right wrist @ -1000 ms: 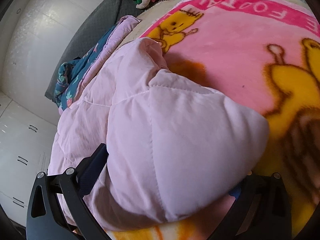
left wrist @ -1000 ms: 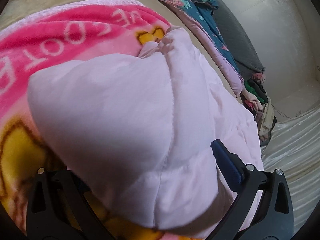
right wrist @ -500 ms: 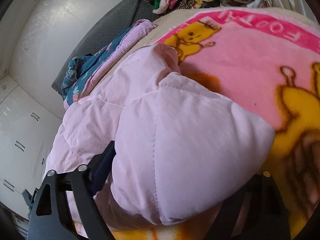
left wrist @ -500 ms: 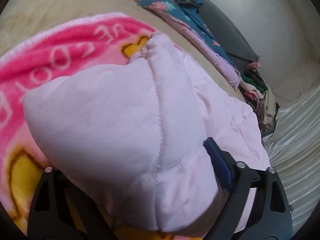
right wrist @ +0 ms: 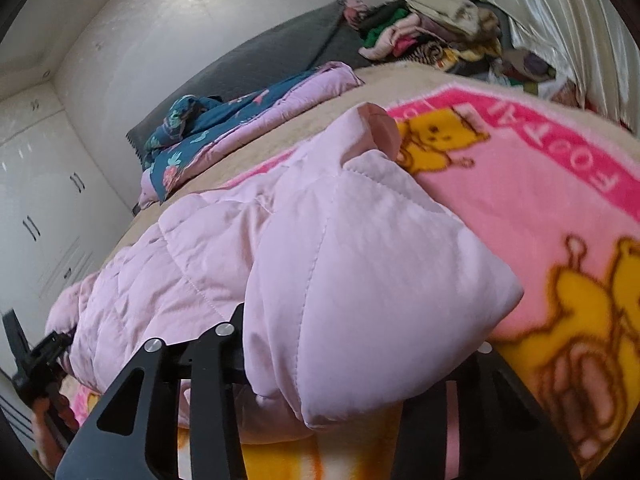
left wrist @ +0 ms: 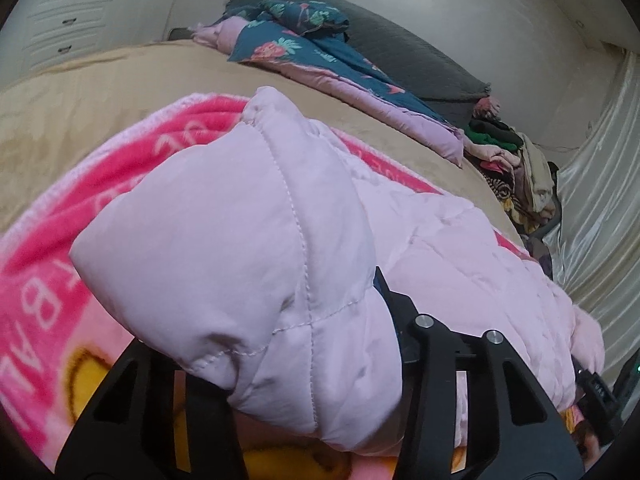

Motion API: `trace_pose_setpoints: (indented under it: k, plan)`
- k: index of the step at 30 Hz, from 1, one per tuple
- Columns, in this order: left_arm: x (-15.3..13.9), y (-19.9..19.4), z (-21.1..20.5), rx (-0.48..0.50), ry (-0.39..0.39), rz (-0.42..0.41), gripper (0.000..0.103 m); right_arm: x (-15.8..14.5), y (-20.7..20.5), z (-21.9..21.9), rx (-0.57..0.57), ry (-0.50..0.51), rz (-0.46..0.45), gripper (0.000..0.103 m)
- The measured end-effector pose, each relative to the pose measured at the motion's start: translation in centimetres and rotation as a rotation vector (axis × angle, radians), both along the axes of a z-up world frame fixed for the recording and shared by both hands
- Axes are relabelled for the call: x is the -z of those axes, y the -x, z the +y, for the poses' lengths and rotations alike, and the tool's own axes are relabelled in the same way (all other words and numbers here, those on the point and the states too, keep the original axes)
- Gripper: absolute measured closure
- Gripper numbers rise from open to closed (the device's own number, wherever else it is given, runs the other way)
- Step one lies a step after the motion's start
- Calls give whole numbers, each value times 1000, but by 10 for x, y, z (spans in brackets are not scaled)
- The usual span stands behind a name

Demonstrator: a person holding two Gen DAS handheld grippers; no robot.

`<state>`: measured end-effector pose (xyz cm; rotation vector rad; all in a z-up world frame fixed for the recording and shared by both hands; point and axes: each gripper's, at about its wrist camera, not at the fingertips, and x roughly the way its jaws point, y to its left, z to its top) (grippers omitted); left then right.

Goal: Fold large clothes
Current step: 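Lift the grasped edge with both tools and fold it over the other half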

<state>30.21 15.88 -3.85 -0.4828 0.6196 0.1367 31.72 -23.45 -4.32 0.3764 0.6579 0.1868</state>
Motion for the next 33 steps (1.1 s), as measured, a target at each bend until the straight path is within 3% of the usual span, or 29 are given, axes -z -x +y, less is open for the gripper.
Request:
trace_pose_setpoints:
  k: [9, 15, 33]
  plan:
    - [-24, 23, -5, 30, -34, -49, 68, -44, 24, 17, -67, 105, -105, 71]
    - [-40, 48, -4, 35, -43, -67, 68, -66, 52, 21, -113, 123, -138, 72]
    - [-50, 105, -14, 50, -89, -54, 68, -70, 117, 20, -132, 150, -130, 72]
